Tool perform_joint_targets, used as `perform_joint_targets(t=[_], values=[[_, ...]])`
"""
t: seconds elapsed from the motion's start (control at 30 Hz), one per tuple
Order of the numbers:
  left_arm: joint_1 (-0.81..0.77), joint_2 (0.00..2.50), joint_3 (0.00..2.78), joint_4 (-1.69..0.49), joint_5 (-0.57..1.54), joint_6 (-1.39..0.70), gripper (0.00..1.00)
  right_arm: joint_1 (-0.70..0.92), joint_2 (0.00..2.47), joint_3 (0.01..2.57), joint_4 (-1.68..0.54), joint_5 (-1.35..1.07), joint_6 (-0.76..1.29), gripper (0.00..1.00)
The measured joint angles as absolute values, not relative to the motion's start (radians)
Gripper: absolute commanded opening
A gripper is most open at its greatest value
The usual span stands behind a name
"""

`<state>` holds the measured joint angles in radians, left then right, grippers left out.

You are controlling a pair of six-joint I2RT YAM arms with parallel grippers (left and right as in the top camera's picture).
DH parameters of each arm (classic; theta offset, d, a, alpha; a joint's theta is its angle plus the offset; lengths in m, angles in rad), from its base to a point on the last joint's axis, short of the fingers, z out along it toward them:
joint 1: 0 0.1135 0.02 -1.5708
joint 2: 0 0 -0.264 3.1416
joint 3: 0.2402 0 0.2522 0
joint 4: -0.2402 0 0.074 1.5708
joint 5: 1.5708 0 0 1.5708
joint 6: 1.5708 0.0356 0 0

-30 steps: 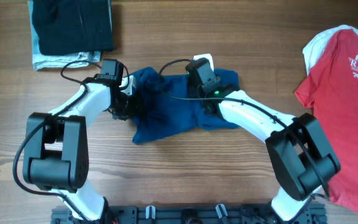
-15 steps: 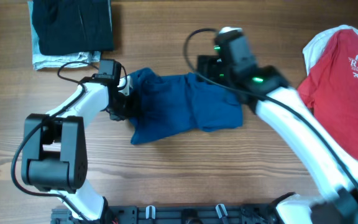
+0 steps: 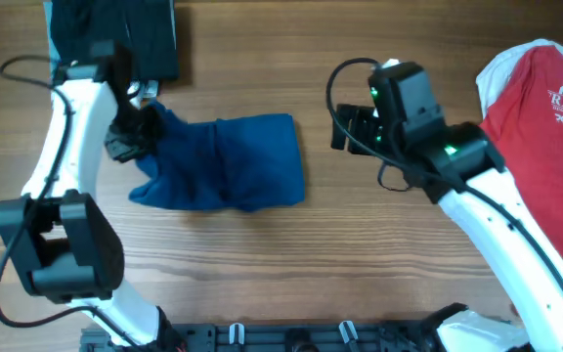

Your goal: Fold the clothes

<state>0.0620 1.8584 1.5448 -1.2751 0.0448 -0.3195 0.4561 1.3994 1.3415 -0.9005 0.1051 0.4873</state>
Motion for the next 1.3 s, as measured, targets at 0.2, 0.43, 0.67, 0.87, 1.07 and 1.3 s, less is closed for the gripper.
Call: perform_joint_targets(t=[0.2,0.43,0.67,0.87,1.07,1.3], values=[[-0.281,1.856,1.678,-1.362,0.033,-0.386,0.04,0.456,1.620,1.319,-0.884,0.044,0.521,0.99],[-0.557,1.856,1.678,-1.276,0.035,-0.477,0.28,0.265,1.702,1.315,-0.878,-0.081,0.556,1.00],[-0.592,1.856,1.678,-1.157,0.072,-0.502,0.95,0.199,1.702,1.315,-0.920,-0.141,0.492,0.99],[-0.525,1.837,1.678,-1.118,0.103,-0.516,1.00,0.199,1.702,1.315,-0.865,-0.265,0.431,1.00],[-0.020,1.637,1.689,-1.280,0.091,-0.612,1.00,0.202,1.700,1.316,-0.732,-0.421,0.338,1.00],[0.206,1.639,1.527,-1.261,0.075,-0.627,1.00,0.444,1.698,1.316,-0.591,-0.327,0.154,1.00]])
